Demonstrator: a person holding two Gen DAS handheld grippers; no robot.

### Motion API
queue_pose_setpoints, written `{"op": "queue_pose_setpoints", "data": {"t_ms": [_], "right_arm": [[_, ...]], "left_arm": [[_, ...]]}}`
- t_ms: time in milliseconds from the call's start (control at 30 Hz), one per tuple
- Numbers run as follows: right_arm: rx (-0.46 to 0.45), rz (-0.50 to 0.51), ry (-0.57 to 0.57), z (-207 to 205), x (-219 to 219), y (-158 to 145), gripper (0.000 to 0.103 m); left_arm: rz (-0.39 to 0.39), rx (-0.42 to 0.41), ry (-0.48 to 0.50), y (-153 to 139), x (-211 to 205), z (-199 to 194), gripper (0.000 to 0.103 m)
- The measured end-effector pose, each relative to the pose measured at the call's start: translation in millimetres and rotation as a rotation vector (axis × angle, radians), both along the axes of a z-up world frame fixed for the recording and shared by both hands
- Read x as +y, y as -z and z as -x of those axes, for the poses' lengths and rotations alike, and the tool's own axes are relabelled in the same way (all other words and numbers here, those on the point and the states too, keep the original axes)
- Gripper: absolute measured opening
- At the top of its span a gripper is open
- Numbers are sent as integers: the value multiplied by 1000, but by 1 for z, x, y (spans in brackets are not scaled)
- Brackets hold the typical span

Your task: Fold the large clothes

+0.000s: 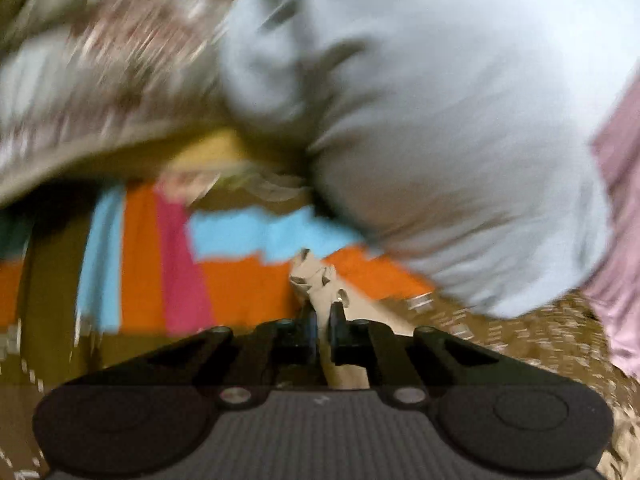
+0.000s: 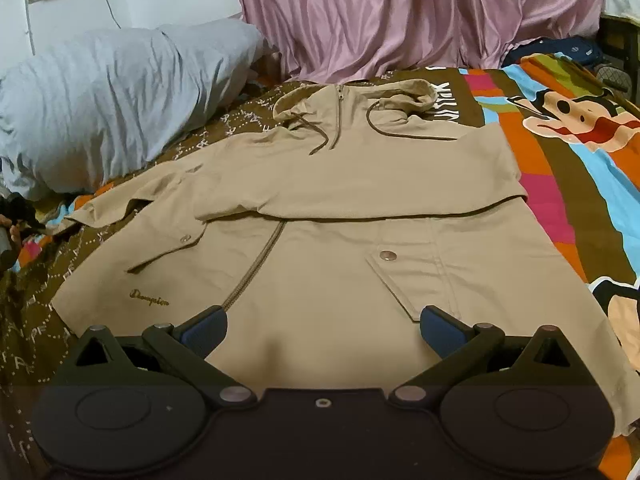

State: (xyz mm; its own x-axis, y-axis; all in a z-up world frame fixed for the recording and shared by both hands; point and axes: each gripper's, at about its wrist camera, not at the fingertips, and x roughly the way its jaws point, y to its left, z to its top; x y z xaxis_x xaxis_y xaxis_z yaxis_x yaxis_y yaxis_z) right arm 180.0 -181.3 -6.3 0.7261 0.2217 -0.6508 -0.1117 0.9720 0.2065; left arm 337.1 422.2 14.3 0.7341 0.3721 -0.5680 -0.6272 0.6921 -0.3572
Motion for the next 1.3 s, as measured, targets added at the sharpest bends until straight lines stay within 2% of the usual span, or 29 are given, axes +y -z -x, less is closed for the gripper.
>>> {"op": "queue_pose_setpoints", "data": {"t_ms": [133,267,400,500,633,700,800,900,1000,1033,1067,1133,1233,1300], "right_arm": [[-28,-17,9,3,-7,-4,102],[-59,-53,36,5,-20,-9,102],[-96,-93,69,14,-39,-12,102],[-117,-91,92,19,-55,-12,102],[-136,-119,165,25,-84,-10,102],[-143,-134,211,28,-98,-6,102],[-142,-160,280,33,-116,3,102],[-132,-173,324,35,-129,11,102],[-128,-164,338,35,-133,16,102],[-127,-164,339,35,-134,17,102],[-125,-165,339,34,-135,18,102],[-116,-162,334,32,-133,20,102],[-104,-151,322,28,-127,21,102],[-98,-151,305,23,-123,18,102]], "left_arm": [[-151,-139,200,-64,-63,2,5],[-253,-253,413,-120,-146,-1,4],[-310,-317,595,-154,-235,-12,4],[-315,-352,735,-158,-304,-18,4],[-276,-354,906,-133,-391,-21,5],[-280,-329,971,-108,-430,-20,5],[-242,-249,1063,-61,-479,-15,5],[-137,-120,1147,-13,-509,-14,6],[-37,-25,1205,22,-507,-9,14],[-11,-9,1224,30,-502,-6,29],[1,-1,1231,35,-496,-2,54],[3,-22,1199,40,-476,8,69],[-7,-24,1128,39,-426,19,70],[-67,16,995,41,-393,17,70]]}}
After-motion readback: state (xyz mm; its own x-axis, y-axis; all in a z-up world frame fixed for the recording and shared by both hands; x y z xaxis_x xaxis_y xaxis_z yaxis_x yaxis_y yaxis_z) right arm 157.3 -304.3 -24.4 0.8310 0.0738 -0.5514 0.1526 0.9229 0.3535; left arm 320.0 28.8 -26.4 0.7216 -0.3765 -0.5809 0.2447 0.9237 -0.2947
